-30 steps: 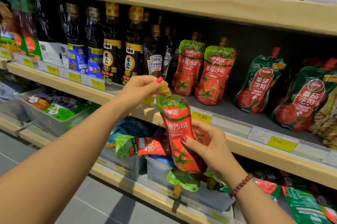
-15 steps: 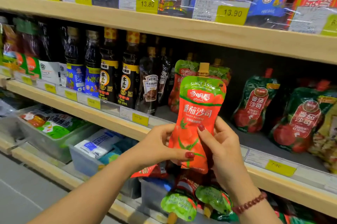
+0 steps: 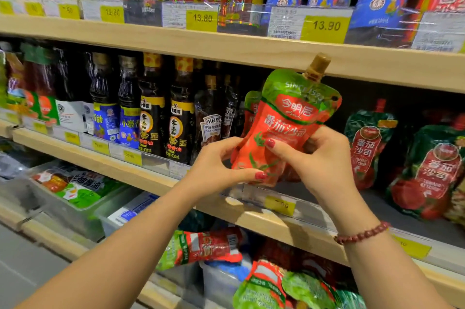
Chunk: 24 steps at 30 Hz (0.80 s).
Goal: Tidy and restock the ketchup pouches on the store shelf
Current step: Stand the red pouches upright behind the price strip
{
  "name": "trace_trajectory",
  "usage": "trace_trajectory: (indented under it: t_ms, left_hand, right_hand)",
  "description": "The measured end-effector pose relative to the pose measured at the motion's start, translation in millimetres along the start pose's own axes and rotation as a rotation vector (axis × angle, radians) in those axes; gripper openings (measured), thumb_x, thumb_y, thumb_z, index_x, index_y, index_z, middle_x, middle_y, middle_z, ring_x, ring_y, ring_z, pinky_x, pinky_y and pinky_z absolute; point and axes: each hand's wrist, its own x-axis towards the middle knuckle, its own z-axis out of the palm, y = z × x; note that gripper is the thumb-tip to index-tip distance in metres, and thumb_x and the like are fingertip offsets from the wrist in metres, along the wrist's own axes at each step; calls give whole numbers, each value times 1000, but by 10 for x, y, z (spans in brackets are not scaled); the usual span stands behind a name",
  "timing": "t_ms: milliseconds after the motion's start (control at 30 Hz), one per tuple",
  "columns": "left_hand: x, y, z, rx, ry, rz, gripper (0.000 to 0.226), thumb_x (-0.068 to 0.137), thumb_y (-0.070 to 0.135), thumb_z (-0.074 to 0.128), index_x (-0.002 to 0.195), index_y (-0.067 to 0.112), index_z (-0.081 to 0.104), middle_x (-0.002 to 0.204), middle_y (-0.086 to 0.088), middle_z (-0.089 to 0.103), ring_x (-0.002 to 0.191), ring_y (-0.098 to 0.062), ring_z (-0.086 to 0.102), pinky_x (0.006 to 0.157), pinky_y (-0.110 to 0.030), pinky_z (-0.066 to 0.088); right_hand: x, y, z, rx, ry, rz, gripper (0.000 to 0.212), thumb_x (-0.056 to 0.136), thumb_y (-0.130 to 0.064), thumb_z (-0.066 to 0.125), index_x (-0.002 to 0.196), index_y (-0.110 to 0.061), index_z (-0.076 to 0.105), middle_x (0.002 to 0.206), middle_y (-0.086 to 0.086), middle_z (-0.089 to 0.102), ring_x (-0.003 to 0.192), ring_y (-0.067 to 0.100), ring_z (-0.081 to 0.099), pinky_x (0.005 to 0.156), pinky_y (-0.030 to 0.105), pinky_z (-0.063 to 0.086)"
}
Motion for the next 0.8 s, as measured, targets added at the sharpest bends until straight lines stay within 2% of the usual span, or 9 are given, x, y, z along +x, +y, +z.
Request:
trace_trajectory:
  t_ms: [67,133,200,300,433,533,633,733,800]
  left_hand:
    - [-14,-104,-69,174,30,-27,39,60,52,80,93,36,67,90,20,71,91,6,63,82,-15,49]
    - [-73,-233,-153,325,61,-103,48,53,65,73,92,39,65,89,24,67,91,11,60,81,-12,46]
    - [-133,-340,-207,444,45,-163,47,55,64,73,91,35,66,87,22,65,88,8,59,78,-14,46]
    - [-169,-454,-210,627,62,-101,38,60,62,71,77,28,70,73,18,64,79,-2,55,75,-27,44]
    - [-187,-564,-190,577,151,-93,39,54,68,67,62,30,63,68,14,62,79,-12,51,70,-31,41]
    - [-188,-614,-187,566,162,-52,40,53,68,67,59,29,61,64,15,60,77,-10,50,73,-31,39]
    - [-176,-651,-181,555,162,-23,43,53,71,63,58,28,59,62,15,58,74,-7,48,74,-29,37]
    - [-175,-687,-176,547,181,2,41,53,70,62,56,30,57,61,15,56,72,-5,47,73,-27,32]
    - [-180,-702,-160,566,196,32,41,55,70,61,57,29,57,59,17,53,70,1,44,71,-24,28]
  right_hand:
    - [55,67,68,-38,22,-27,22,67,-21,82,87,-20,73,87,-12,72,84,1,68,74,22,56]
    - [112,164,121,-65,40,-38,24,66,-21,82,87,-22,72,86,-18,69,84,-3,66,73,15,53]
    - [163,280,152,-95,38,-7,24,65,-22,83,85,-28,71,82,-22,67,82,-5,66,73,15,52]
    - [231,497,200,-131,-21,97,20,66,-26,82,75,-35,67,71,-27,67,79,-5,65,72,19,52]
    - [301,729,303,-136,-18,241,24,66,-22,83,74,-33,64,83,-19,67,85,7,66,86,36,53]
    - [353,789,388,-134,-29,291,25,65,-18,83,74,-32,65,92,-6,71,91,17,67,89,44,52]
    - [405,797,448,-161,-93,349,24,67,-19,82,78,-33,65,96,-7,72,92,13,66,91,44,51]
    - [440,771,495,-221,-115,328,25,68,-20,82,81,-32,65,96,-9,70,93,12,65,91,41,51]
    - [427,743,504,-236,-122,353,31,66,-22,83,88,-32,64,96,-11,68,96,12,64,88,34,50]
